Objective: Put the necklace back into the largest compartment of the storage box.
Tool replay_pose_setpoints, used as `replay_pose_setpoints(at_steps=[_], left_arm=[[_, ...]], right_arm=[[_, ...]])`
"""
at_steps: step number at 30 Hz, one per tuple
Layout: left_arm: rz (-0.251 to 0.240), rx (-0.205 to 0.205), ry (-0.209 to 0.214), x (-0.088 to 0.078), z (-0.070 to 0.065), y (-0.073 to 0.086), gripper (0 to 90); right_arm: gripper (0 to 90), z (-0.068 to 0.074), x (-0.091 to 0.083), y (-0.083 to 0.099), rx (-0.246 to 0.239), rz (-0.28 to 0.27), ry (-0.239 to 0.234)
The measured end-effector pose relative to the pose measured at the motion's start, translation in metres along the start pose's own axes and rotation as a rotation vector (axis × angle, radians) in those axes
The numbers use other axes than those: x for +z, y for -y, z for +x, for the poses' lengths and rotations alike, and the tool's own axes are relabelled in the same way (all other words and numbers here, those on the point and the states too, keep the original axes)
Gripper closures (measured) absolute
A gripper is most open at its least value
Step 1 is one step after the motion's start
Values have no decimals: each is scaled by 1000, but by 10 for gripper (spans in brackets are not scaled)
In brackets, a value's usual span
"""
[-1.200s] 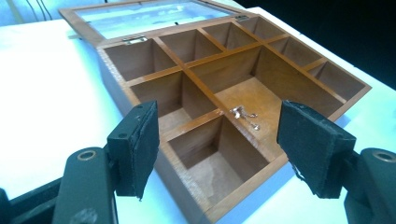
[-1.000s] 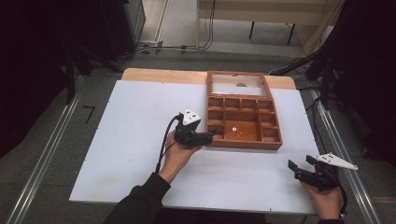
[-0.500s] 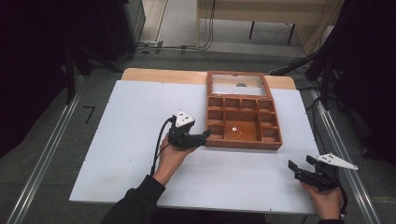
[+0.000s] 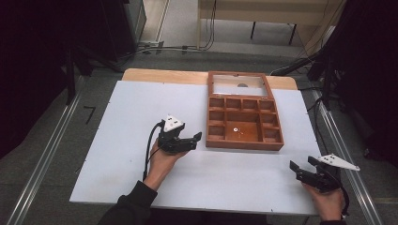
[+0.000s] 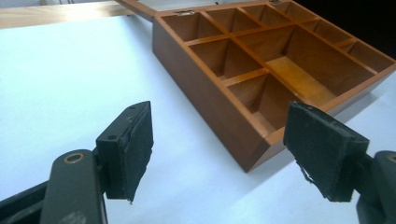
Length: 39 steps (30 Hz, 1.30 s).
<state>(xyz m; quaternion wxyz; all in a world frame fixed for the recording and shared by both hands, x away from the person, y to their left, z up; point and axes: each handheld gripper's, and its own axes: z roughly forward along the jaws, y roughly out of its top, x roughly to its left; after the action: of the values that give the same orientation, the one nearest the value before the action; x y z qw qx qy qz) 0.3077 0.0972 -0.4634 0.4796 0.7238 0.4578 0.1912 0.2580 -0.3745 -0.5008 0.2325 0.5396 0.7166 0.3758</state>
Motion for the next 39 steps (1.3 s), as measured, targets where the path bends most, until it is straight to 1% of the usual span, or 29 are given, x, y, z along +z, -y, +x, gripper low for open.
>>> replay_pose_setpoints(at_steps=[5,8,10,13,22,31,33,36,39], left_arm=[[-8,-17,-10,-6,6,5,224],[-10,-16,-21,-9,10,8,219],[-2,-17,-32,-12,13,10,216],[-14,-32,-43,-16,18,13,216],[-7,-52,-70,-26,32,21,216],[-2,-58,-93,-38,41,32,216],[6,-54,-104,-41,42,33,216],[-15,-62,-110,-47,44,35,217],[-11,-66,-119,-52,48,40,217]], right_arm=[[192,0,-1,0,-4,-1,0],[192,0,-1,0,0,-1,0],[192,0,-1,0,2,-1,1],[192,0,-1,0,1,-1,0],[192,0,-1,0,-2,-3,-1],[192,0,-2,0,-1,-5,-1],[192,0,-2,0,0,-6,-1],[192,0,-2,0,1,-5,-1],[192,0,-2,0,2,-6,-1]])
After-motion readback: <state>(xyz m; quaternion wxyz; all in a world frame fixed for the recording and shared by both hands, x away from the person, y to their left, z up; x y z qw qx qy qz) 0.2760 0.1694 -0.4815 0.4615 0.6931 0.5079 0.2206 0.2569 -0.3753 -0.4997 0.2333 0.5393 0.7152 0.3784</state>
